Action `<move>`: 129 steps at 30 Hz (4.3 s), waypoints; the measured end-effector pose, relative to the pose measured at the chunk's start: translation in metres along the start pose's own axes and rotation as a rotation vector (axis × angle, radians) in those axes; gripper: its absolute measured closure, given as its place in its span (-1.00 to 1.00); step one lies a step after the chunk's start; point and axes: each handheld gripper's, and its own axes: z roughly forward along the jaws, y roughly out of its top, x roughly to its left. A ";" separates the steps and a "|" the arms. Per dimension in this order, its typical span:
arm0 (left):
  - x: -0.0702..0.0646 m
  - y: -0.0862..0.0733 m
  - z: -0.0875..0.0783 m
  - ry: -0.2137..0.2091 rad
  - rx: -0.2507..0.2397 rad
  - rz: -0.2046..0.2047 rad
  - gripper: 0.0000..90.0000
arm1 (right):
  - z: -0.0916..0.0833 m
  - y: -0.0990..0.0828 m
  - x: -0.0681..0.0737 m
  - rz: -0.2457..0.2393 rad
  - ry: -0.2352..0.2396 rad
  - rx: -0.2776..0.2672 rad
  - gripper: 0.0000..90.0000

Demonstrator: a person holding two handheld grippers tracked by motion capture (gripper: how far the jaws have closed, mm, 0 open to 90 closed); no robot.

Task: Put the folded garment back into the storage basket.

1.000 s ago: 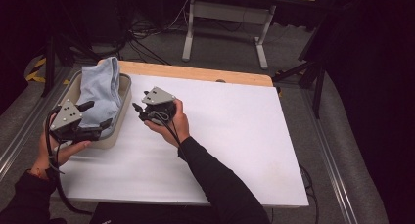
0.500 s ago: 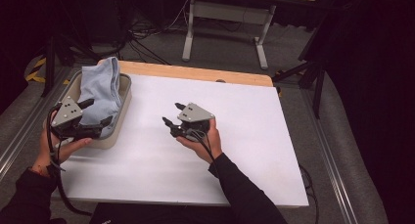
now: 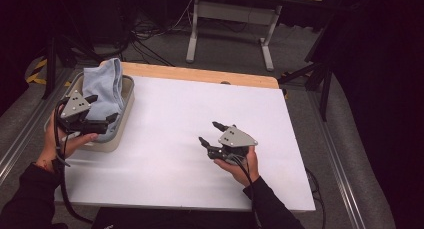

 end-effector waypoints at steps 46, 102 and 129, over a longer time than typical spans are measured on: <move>0.074 0.026 0.114 0.144 0.410 -0.064 -0.10 | -0.080 -0.064 -0.017 0.091 -0.182 0.067 -0.53; 0.064 0.004 0.124 0.047 0.543 0.020 0.71 | -0.072 -0.069 -0.015 0.065 -0.129 0.128 -0.52; 0.092 0.036 0.125 0.160 0.396 -0.059 -0.56 | -0.067 -0.070 -0.013 0.046 -0.117 0.123 -0.51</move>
